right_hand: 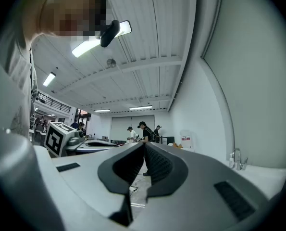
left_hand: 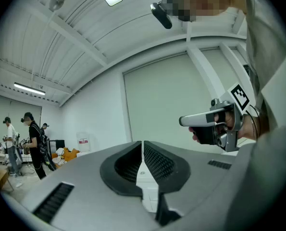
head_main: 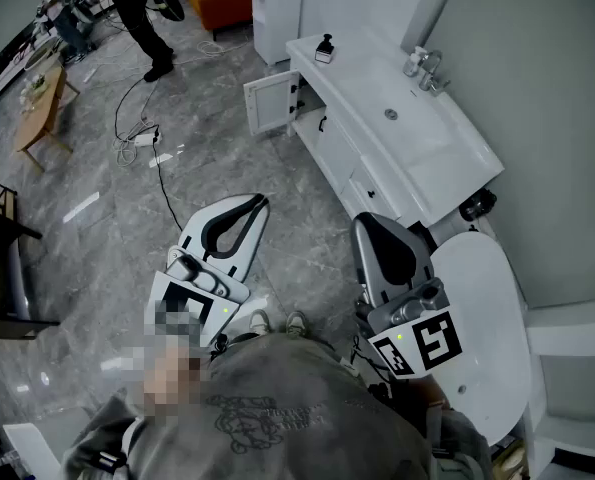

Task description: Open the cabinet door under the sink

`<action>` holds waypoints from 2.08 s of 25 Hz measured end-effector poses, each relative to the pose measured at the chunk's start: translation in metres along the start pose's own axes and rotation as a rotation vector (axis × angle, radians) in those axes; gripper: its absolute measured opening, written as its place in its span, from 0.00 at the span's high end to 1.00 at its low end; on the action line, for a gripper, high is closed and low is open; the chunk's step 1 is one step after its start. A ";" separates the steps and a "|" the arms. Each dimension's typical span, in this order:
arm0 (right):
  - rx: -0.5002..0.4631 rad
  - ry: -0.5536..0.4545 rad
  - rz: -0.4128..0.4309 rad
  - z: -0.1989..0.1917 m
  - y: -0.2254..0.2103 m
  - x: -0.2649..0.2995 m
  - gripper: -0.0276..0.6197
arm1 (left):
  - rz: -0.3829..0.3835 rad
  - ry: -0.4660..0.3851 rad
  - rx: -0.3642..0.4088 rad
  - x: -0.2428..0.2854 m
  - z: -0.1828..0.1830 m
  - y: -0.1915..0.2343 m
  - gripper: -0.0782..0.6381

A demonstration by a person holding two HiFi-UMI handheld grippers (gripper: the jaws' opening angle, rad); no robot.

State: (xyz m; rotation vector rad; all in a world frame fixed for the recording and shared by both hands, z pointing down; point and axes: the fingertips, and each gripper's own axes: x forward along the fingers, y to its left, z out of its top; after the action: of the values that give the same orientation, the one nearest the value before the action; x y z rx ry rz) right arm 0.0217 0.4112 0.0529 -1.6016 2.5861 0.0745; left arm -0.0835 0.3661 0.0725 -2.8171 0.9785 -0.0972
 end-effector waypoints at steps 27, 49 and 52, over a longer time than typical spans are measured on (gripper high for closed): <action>-0.020 -0.028 0.061 -0.003 -0.030 0.004 0.91 | 0.028 0.013 0.007 0.035 -0.009 -0.013 0.85; 0.001 0.036 0.145 -0.050 -0.059 0.047 0.91 | 0.066 0.024 -0.030 0.072 -0.053 0.006 0.85; -0.006 0.039 0.141 -0.054 -0.065 0.069 0.91 | 0.066 0.029 -0.039 0.082 -0.061 0.025 0.85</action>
State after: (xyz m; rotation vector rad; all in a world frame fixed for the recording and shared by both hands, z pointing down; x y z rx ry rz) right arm 0.0463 0.3158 0.1001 -1.4346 2.7280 0.0621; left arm -0.0410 0.2881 0.1289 -2.8227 1.0901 -0.1127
